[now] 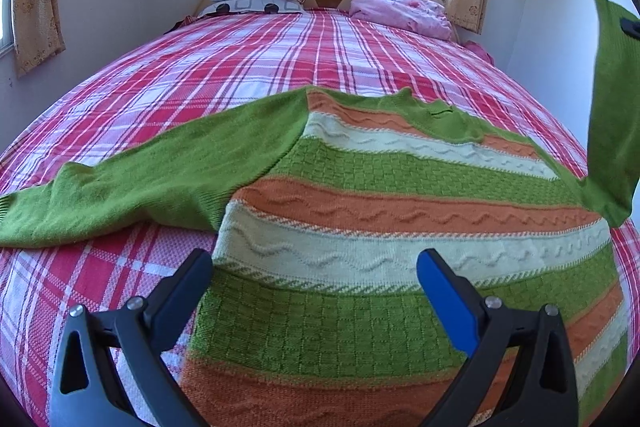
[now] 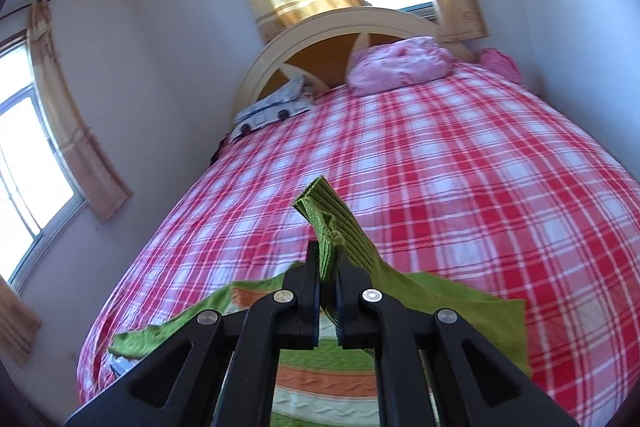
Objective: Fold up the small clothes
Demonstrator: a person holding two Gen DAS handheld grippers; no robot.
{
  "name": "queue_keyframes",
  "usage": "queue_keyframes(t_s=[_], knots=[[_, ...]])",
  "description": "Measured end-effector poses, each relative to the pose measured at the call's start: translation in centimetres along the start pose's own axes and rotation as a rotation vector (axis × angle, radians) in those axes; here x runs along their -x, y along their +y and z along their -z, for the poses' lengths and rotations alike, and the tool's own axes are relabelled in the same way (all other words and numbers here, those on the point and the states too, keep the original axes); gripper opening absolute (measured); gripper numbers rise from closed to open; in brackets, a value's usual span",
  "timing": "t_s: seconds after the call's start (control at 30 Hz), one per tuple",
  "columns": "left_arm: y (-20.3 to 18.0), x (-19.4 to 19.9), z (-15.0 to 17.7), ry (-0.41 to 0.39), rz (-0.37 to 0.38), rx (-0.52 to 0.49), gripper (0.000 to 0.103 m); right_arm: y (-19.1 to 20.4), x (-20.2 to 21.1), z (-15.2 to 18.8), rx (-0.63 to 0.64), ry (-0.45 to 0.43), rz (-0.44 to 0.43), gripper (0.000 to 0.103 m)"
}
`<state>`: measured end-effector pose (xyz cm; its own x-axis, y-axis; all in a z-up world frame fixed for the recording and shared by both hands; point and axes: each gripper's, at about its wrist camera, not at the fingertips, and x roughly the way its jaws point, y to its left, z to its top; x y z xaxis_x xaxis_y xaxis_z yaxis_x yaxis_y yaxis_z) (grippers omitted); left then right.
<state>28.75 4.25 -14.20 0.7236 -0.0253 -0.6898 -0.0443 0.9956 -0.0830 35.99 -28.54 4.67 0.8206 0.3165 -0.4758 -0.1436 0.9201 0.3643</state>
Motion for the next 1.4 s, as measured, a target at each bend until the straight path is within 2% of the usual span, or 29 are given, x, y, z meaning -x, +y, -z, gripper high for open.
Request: queue_keyframes(t_s=[0.17,0.4,0.57,0.6,0.63,0.67,0.7,0.8,0.83,0.97,1.0,1.07,1.17,1.27,1.33,1.4], knots=[[0.7,-0.2,-0.1,0.01,0.013,0.035,0.103,3.6,-3.5,2.4,0.024,0.055,-0.068,0.005],[2.2,-0.3,0.0,0.018,0.057,0.127,0.103,7.5,-10.3,10.6,0.014,0.21,-0.145,0.005],[1.5,-0.7,-0.1,0.059,0.096,0.075,0.103,7.7,-13.0,15.0,-0.018,0.281,-0.183,0.008],[1.3,-0.7,-0.1,0.063,0.094,0.063,0.103,7.4,-13.0,15.6,-0.017,0.306,-0.177,0.026],[1.0,-0.7,-0.1,0.07,0.09,0.042,0.103,7.1,-12.5,16.0,-0.014,0.322,-0.187,0.068],[1.0,-0.6,-0.1,0.074,0.092,0.037,0.103,6.8,-11.6,16.3,-0.01,0.318,-0.208,0.084],[0.9,-0.6,-0.1,0.076,0.09,0.033,0.103,6.6,-10.2,16.5,0.004,0.296,-0.217,0.088],[0.8,-0.1,-0.1,0.073,0.101,0.021,0.101,5.7,-5.6,17.1,0.15,0.212,-0.071,0.088],[0.5,0.3,-0.2,0.062,0.111,0.011,0.098,5.0,-4.0,17.6,0.2,0.176,0.007,0.088],[-0.6,1.0,-1.2,0.076,0.142,-0.019,0.088,2.4,-1.4,19.4,0.267,0.13,0.171,0.088],[-1.1,1.1,-1.6,0.08,0.162,-0.029,0.078,2.0,-1.1,20.0,0.273,0.127,0.188,0.088],[-2.3,0.9,-2.0,0.105,0.151,-0.067,0.076,1.2,-1.2,21.0,0.284,0.129,0.209,0.088],[-4.2,-0.4,-2.3,0.142,0.138,-0.124,0.065,1.4,-1.3,22.5,0.32,0.103,0.221,0.088],[-4.8,-1.7,-2.4,0.185,0.164,-0.112,0.063,1.7,-0.9,23.0,0.345,0.097,0.216,0.088],[-5.2,-3.0,-2.4,0.202,0.143,-0.113,0.057,1.6,-0.2,23.2,0.348,0.074,0.193,0.088],[-5.3,-3.6,-2.4,0.217,0.163,-0.086,0.051,1.6,-0.3,23.4,0.345,0.071,0.185,0.088]])
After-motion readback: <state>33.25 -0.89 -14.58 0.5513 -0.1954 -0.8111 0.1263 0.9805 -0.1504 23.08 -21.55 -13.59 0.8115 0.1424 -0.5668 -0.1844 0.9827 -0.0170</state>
